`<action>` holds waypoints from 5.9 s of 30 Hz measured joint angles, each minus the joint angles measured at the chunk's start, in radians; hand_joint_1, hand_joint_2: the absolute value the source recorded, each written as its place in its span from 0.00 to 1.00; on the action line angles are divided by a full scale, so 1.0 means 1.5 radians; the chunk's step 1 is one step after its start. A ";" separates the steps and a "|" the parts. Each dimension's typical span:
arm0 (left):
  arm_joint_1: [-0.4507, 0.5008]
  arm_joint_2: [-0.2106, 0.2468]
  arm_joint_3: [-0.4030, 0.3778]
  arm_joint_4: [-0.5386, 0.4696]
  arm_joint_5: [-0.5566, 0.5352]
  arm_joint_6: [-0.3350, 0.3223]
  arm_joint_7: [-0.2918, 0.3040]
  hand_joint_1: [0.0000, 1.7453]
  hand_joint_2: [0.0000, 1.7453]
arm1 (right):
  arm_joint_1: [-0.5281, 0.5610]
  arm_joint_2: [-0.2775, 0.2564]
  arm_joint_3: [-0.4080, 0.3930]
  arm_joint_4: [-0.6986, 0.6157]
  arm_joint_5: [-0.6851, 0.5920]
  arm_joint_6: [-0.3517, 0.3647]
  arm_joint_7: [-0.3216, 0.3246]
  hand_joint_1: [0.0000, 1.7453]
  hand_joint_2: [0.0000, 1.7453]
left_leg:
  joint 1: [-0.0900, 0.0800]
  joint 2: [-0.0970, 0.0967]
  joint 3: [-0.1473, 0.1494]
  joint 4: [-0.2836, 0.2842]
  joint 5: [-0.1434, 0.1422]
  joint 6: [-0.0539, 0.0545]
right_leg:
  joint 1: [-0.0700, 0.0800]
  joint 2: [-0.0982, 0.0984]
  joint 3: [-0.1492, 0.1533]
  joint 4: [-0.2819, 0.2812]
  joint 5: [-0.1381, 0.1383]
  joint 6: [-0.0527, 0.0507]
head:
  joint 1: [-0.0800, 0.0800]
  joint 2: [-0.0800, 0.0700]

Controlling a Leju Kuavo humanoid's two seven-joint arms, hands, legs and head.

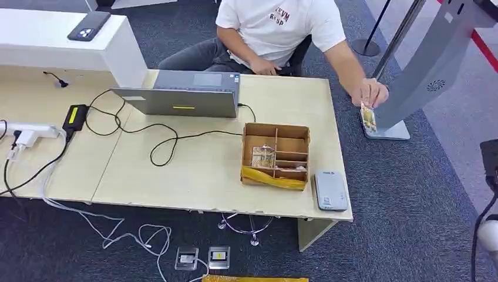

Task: Pass the card to the sensor for recognition and then transmit it.

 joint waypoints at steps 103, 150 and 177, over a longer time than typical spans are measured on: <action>0.001 0.019 -0.034 0.006 0.028 0.000 -0.008 0.00 0.00 | -0.256 0.170 0.431 -0.206 -0.024 0.083 -0.081 1.00 1.00 | 0.001 -0.004 -0.003 0.000 0.002 -0.002 | 0.001 -0.003 -0.002 0.001 0.000 -0.001 | 0.000 0.000; 0.002 0.015 -0.032 0.006 0.045 0.000 -0.007 0.00 0.00 | -0.107 0.161 0.448 -0.129 -0.072 0.077 -0.090 1.00 1.00 | 0.001 -0.003 -0.003 0.000 0.001 -0.002 | 0.001 -0.002 -0.003 0.001 0.000 -0.001 | 0.000 0.000; 0.002 0.007 -0.032 0.006 0.062 0.000 0.002 0.00 0.00 | -0.047 0.180 0.445 -0.069 -0.077 0.075 -0.126 1.00 1.00 | 0.001 -0.003 -0.003 0.000 0.001 -0.002 | 0.001 -0.002 -0.003 0.001 -0.001 -0.001 | 0.000 0.000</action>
